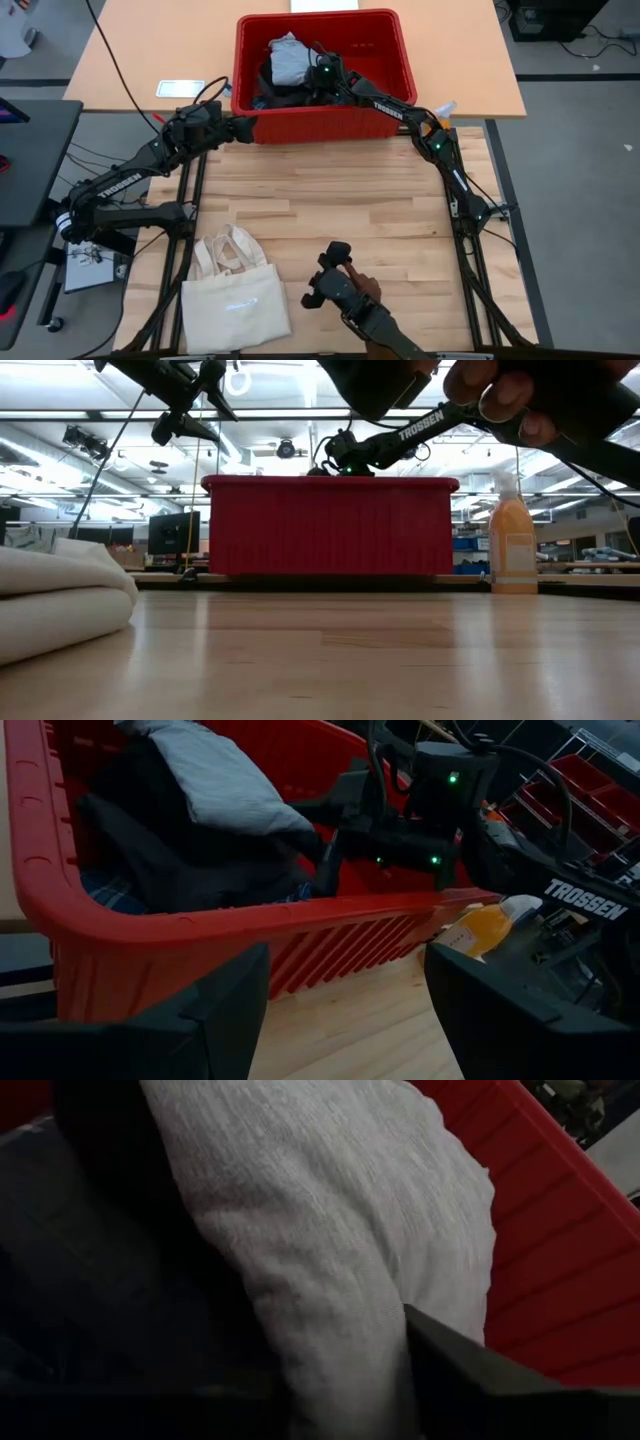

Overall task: Fold laundry
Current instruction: Remove the gray t-shirt from the red organizer bin

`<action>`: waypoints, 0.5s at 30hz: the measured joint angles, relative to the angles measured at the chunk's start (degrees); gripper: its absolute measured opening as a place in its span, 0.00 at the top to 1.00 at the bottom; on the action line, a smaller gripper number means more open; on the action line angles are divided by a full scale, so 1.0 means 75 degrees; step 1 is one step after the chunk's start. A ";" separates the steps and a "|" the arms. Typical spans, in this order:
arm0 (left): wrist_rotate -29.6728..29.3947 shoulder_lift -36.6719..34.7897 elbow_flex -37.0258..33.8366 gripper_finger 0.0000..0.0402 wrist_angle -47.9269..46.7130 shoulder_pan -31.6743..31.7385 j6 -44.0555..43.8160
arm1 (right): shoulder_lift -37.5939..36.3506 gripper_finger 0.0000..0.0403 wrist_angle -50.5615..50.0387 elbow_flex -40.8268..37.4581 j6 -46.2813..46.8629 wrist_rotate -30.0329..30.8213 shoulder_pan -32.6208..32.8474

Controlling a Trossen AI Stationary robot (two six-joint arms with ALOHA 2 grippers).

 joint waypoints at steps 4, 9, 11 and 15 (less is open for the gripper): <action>0.0001 0.0000 0.0000 0.33 0.0002 0.0000 0.0006 | -0.0003 0.86 -0.0052 0.0006 0.0107 0.0051 -0.0026; -0.0002 0.0000 0.0000 0.33 -0.0001 0.0006 0.0023 | -0.0009 0.89 -0.0018 0.0048 0.0128 0.0217 -0.0045; -0.0002 0.0000 0.0000 0.33 -0.0001 0.0006 0.0023 | -0.0009 0.89 -0.0104 0.0159 0.0079 0.0358 -0.0045; -0.0002 0.0000 0.0000 0.33 -0.0001 0.0006 0.0020 | -0.0044 0.89 -0.0165 0.0488 -0.0075 0.0262 -0.0050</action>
